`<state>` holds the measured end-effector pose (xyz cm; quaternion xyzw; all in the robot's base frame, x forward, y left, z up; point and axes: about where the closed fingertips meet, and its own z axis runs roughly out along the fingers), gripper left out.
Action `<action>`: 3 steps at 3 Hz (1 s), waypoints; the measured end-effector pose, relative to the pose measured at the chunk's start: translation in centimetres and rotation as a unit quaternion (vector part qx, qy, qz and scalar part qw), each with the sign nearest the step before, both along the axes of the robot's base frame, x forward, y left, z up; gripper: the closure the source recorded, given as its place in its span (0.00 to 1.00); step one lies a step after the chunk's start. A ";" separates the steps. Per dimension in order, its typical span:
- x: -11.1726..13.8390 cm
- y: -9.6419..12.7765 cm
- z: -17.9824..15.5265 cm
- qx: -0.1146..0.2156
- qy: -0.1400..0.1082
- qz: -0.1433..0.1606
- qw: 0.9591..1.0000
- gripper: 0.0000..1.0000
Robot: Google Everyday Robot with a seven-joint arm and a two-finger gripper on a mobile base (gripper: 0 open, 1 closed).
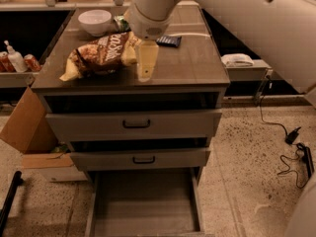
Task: Place brown chip bag into bottom drawer
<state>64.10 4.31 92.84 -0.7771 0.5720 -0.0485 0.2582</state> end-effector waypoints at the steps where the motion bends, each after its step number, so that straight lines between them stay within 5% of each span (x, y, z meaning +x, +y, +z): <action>1: 1.1 3.3 -0.8 -0.009 -0.009 0.012 1.000 0.00; 3: 3.6 6.8 -1.8 -0.018 -0.013 0.022 1.000 0.00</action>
Offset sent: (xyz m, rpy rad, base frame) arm 0.0344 0.0751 -0.0139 -0.0425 -0.0509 0.0546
